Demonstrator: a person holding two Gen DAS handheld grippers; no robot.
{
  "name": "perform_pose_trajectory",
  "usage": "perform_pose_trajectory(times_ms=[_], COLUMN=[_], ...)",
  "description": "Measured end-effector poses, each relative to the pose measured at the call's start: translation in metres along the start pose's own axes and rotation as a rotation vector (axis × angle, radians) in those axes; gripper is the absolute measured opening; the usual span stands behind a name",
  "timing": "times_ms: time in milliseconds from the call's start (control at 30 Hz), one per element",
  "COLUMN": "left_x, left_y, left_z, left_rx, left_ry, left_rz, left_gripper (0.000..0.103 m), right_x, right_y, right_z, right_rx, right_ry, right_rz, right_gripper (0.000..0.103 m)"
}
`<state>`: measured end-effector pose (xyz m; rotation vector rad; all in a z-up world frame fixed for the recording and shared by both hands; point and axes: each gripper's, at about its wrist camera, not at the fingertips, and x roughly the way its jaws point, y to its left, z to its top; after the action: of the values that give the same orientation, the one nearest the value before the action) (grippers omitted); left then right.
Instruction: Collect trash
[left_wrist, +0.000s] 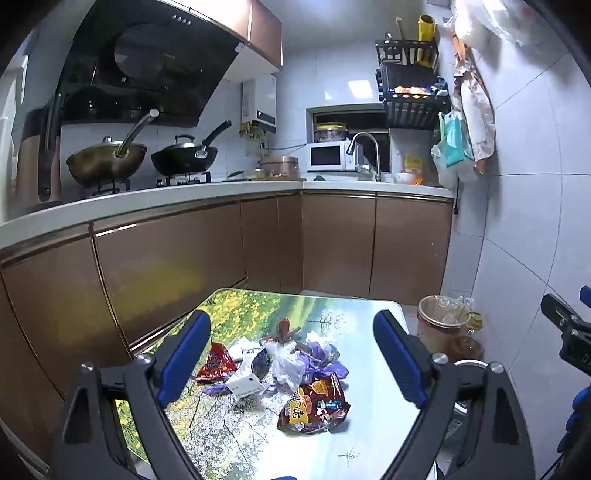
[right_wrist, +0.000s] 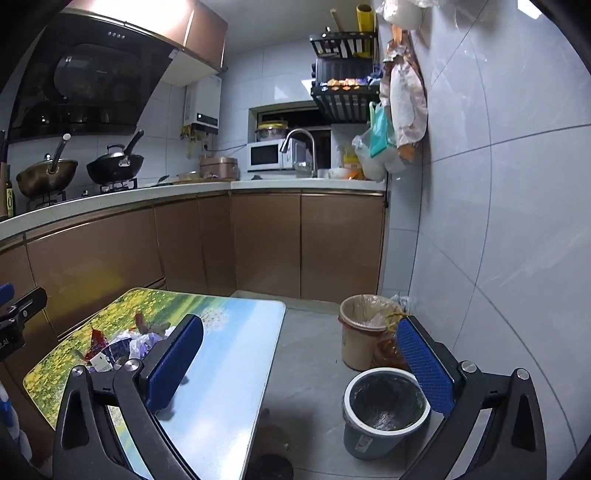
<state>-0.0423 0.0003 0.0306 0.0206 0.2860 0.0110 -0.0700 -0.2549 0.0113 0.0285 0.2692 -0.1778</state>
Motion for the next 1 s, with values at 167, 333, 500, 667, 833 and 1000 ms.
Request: perform_pose_trajectory(times_ms=[167, 333, 500, 667, 833, 1000], left_x=[-0.001, 0.003, 0.008, 0.013, 0.018, 0.031], left_y=[-0.005, -0.006, 0.0, 0.002, 0.002, 0.008], left_z=[0.0, 0.003, 0.007, 0.012, 0.013, 0.015], left_rx=[0.019, 0.013, -0.006, -0.017, -0.021, -0.03], left_ry=[-0.013, 0.001, 0.003, 0.003, 0.003, 0.024], left_rz=[-0.003, -0.021, -0.036, -0.052, -0.049, -0.047], left_gripper=[0.089, 0.09, 0.09, 0.09, 0.091, 0.091], right_x=[-0.001, 0.0, 0.006, 0.01, 0.015, 0.021], right_y=[-0.005, -0.006, -0.006, -0.003, 0.001, 0.011], right_z=[0.006, 0.01, 0.014, 0.018, 0.02, 0.018], right_rx=[0.004, 0.008, 0.011, 0.003, 0.0, -0.013], right_ry=[-0.007, -0.023, -0.033, -0.047, -0.05, -0.047], right_rz=[0.003, 0.013, 0.017, 0.012, 0.007, 0.001], right_gripper=[0.103, 0.103, 0.103, 0.103, 0.103, 0.103])
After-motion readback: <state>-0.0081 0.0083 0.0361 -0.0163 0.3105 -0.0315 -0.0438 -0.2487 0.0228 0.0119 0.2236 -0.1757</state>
